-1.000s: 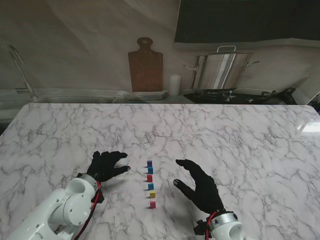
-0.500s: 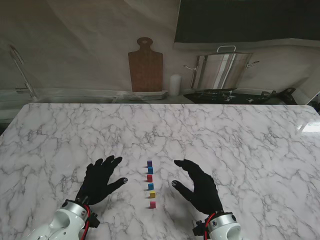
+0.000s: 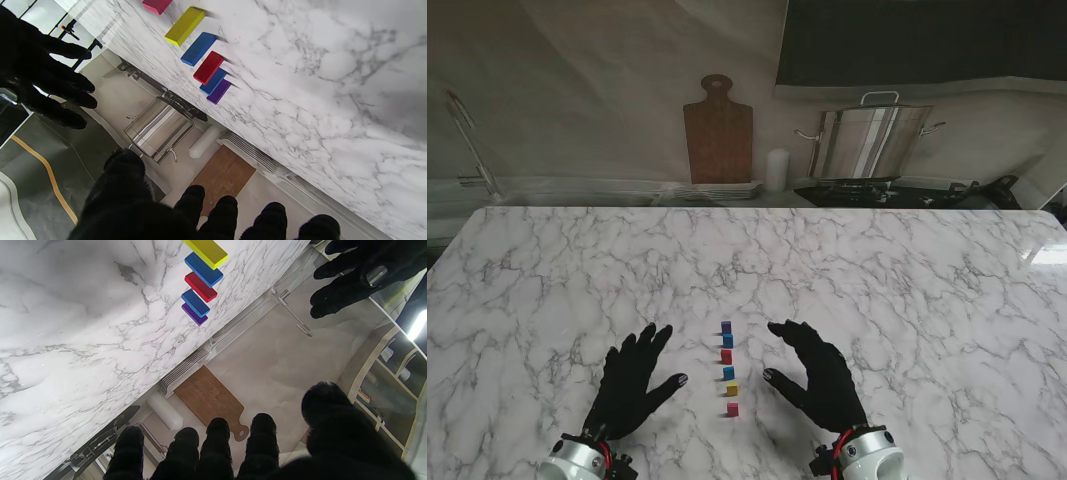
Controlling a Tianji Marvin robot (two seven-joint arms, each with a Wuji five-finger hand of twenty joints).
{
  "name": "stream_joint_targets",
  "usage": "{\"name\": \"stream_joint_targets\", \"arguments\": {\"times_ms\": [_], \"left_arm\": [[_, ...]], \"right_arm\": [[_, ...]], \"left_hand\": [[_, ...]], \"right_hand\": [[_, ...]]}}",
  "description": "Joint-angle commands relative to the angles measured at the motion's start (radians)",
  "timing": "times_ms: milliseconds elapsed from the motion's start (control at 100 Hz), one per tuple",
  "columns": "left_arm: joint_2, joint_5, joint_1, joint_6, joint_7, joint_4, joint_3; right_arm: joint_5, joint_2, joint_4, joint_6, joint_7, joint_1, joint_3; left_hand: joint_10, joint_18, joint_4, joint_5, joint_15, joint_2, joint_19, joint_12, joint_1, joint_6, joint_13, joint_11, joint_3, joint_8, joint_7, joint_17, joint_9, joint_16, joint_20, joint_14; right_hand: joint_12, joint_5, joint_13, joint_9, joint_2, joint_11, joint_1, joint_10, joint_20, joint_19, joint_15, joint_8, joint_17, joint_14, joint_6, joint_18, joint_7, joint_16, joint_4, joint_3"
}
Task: Arrange dominoes in a row
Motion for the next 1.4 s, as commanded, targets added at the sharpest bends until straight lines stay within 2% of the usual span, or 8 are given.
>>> {"name": "stream_joint_targets", "arguments": {"times_ms": [0, 120, 270, 280, 300, 390, 550, 1390], "left_arm": [[-0.008, -0.02, 0.012, -0.003, -0.006, 0.008, 0.007], [-0.012, -0.035, 0.02, -0.008, 0.011, 0.01, 0.009], [-0.012, -0.037, 0.031, -0.011, 0.005, 0.002, -0.002], [-0.012, -0.037, 0.032, -0.011, 0.005, 0.001, -0.002], [-0.012, -0.037, 0.033, -0.01, 0.005, 0.001, -0.003], [-0.013, -0.047, 0.038, -0.007, 0.004, -0.002, -0.008], [-0.016, -0.054, 0.043, -0.013, 0.011, -0.008, -0.012], [-0.015, -0.062, 0.056, -0.054, 0.005, -0.024, -0.02]], "right_arm": [[-0.002, 0.002, 0.013, -0.007, 0.007, 0.001, -0.003], [0.002, 0.003, 0.023, -0.017, 0.01, 0.007, -0.004], [0.017, 0.001, 0.029, -0.021, 0.012, 0.012, -0.003], [0.017, 0.001, 0.029, -0.022, 0.012, 0.012, -0.003], [0.017, 0.001, 0.03, -0.023, 0.012, 0.013, -0.004], [0.021, 0.001, 0.031, -0.023, 0.012, 0.015, -0.003], [0.043, 0.001, 0.027, -0.02, 0.026, 0.012, 0.002], [0.037, 0.0, 0.031, -0.017, 0.023, 0.013, -0.001]], "left_hand": [[-0.023, -0.004, 0.03, -0.029, -0.017, 0.063, -0.034, -0.02, -0.012, -0.014, -0.026, -0.024, -0.012, -0.028, -0.026, 0.003, -0.037, -0.026, -0.028, -0.027], [-0.026, -0.013, 0.03, -0.025, -0.017, 0.065, -0.035, -0.048, -0.003, -0.011, -0.026, -0.022, -0.013, -0.069, -0.025, 0.006, -0.037, -0.05, -0.051, -0.031], [-0.026, -0.016, 0.031, -0.027, -0.017, 0.063, -0.034, -0.048, 0.004, -0.011, -0.026, -0.022, -0.012, -0.072, -0.023, 0.006, -0.037, -0.051, -0.054, -0.031], [-0.026, -0.016, 0.031, -0.027, -0.017, 0.063, -0.034, -0.048, 0.004, -0.012, -0.026, -0.022, -0.012, -0.073, -0.023, 0.006, -0.037, -0.052, -0.054, -0.031], [-0.025, -0.015, 0.031, -0.027, -0.017, 0.064, -0.034, -0.048, 0.004, -0.011, -0.026, -0.022, -0.012, -0.073, -0.024, 0.006, -0.038, -0.052, -0.055, -0.03], [-0.027, -0.016, 0.031, -0.028, -0.019, 0.064, -0.034, -0.05, 0.007, -0.012, -0.027, -0.024, -0.012, -0.077, -0.025, 0.006, -0.038, -0.054, -0.056, -0.032], [-0.03, -0.019, 0.031, -0.026, -0.024, 0.069, -0.035, -0.059, 0.003, -0.017, -0.029, -0.029, -0.014, -0.081, -0.023, 0.006, -0.04, -0.064, -0.061, -0.033], [-0.029, -0.021, 0.03, -0.026, -0.023, 0.06, -0.033, -0.066, 0.014, -0.018, -0.029, -0.024, -0.013, -0.035, -0.006, 0.009, -0.038, -0.089, -0.077, -0.034]], "right_hand": [[-0.026, -0.035, -0.04, -0.025, 0.025, -0.044, -0.043, -0.038, -0.03, -0.048, -0.032, 0.001, -0.008, -0.055, -0.022, -0.056, -0.055, -0.023, -0.006, 0.012], [-0.045, -0.007, -0.044, -0.025, 0.034, -0.06, -0.066, -0.049, -0.038, -0.082, -0.04, -0.017, -0.002, -0.065, -0.004, -0.058, -0.182, -0.038, -0.01, 0.011], [-0.055, -0.005, -0.046, -0.029, 0.045, -0.077, -0.072, -0.046, -0.04, -0.102, -0.048, -0.059, 0.0, -0.088, 0.05, -0.071, -0.237, -0.052, -0.011, 0.005], [-0.056, 0.0, -0.045, -0.029, 0.045, -0.08, -0.072, -0.045, -0.035, -0.116, -0.048, -0.125, 0.005, -0.089, 0.054, -0.072, -0.233, -0.057, -0.01, 0.004], [-0.054, 0.003, -0.046, -0.011, 0.047, -0.073, -0.071, -0.043, -0.031, -0.127, -0.047, -0.176, 0.009, -0.089, 0.058, -0.072, -0.23, -0.06, -0.01, 0.003], [-0.055, 0.008, -0.046, -0.027, 0.048, -0.078, -0.072, -0.044, -0.025, -0.128, -0.046, -0.201, 0.01, -0.075, 0.026, -0.059, -0.231, -0.06, -0.01, 0.002], [-0.029, -0.001, -0.036, -0.031, 0.055, -0.06, -0.08, -0.034, 0.069, 0.002, -0.026, -0.1, -0.027, -0.02, -0.017, 0.014, -0.201, -0.006, -0.009, 0.001], [-0.018, -0.003, -0.024, -0.028, 0.059, -0.057, -0.062, -0.034, 0.09, 0.06, -0.027, -0.032, -0.023, -0.019, -0.024, 0.028, -0.204, 0.003, -0.007, -0.003]]}}
